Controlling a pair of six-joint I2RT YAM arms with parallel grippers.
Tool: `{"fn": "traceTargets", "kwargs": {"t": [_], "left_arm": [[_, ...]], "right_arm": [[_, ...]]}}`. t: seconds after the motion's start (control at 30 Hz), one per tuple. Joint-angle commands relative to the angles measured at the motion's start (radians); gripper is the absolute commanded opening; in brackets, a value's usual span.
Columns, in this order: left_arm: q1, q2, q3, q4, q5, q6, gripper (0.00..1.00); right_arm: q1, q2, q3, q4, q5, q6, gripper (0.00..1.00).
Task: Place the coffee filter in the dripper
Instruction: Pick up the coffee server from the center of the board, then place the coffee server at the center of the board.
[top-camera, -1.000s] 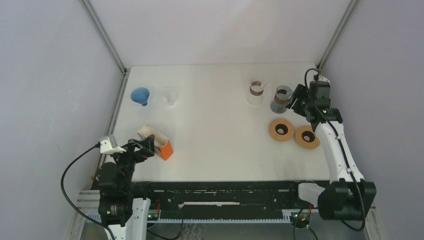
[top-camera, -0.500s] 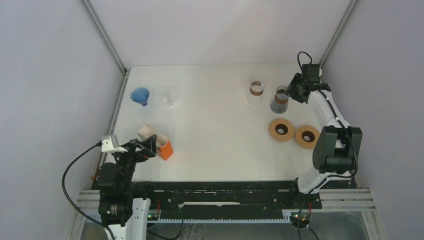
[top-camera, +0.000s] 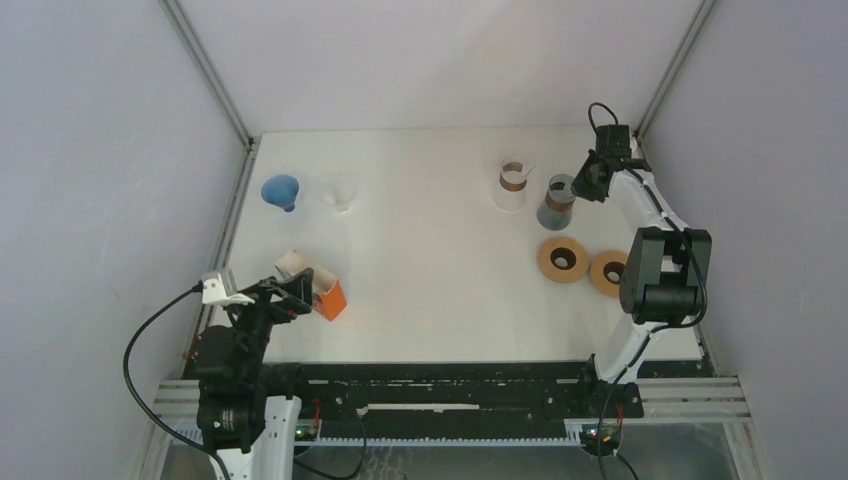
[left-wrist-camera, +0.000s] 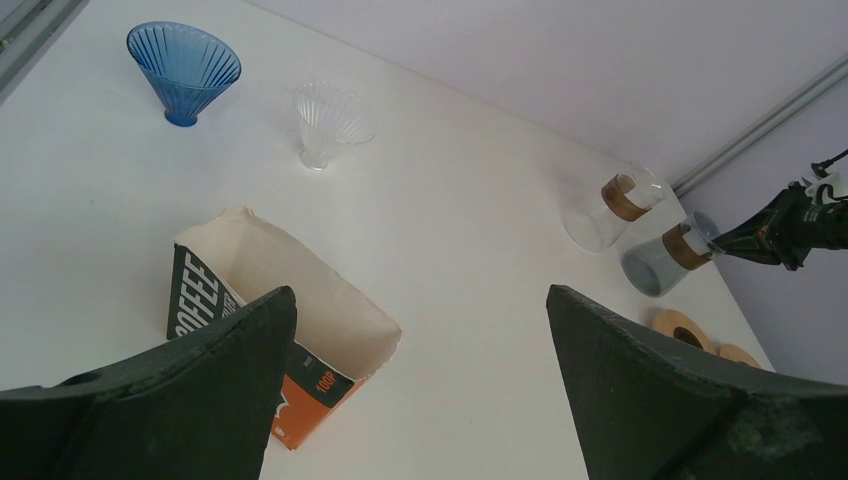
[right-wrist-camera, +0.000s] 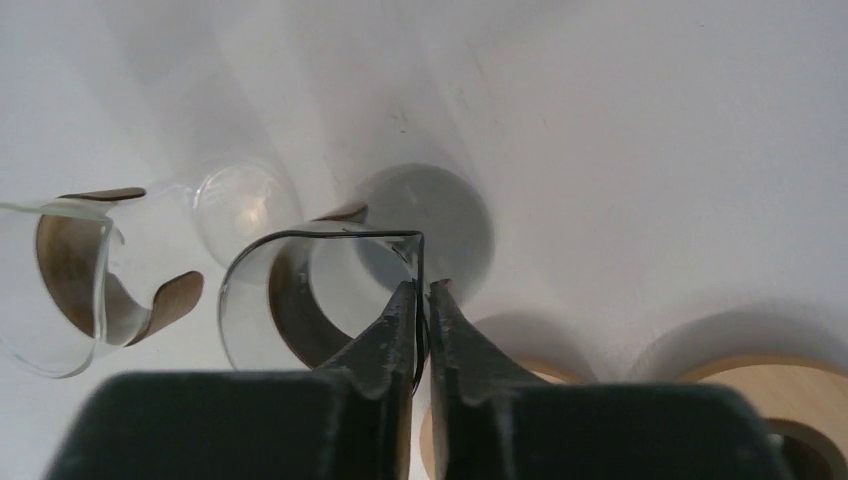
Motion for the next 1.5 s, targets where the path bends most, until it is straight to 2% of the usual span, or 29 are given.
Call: {"fn": "traceTargets", "kwargs": {"t": [0.0, 0.07, 0.37, 0.73, 1.0, 1.47], "left_arm": [[0.005, -0.026, -0.010, 0.034, 0.019, 0.020, 1.00], [0.006, -0.023, -0.010, 0.034, 0.018, 0.020, 1.00], [0.005, -0.021, -0.012, 0.033, 0.019, 0.019, 1.00], [0.006, -0.028, -0.015, 0.038, 0.026, 0.017, 1.00], [0.005, -0.033, -0.017, 0.039, 0.032, 0.017, 1.00], [0.006, -0.018, -0.016, 0.042, 0.036, 0.019, 1.00]], "right_arm": [[-0.004, -0.051, 0.040, -0.011, 0.043, -0.013, 0.06], [-0.003, -0.071, 0.040, -0.021, 0.049, -0.031, 0.00], [0.053, -0.198, 0.035, -0.136, 0.058, -0.109, 0.00], [0.307, -0.352, -0.075, -0.215, 0.078, -0.137, 0.00], [0.419, -0.357, -0.157, -0.163, 0.079, -0.134, 0.00], [0.447, -0.296, -0.254, -0.033, 0.038, -0.164, 0.00]]}}
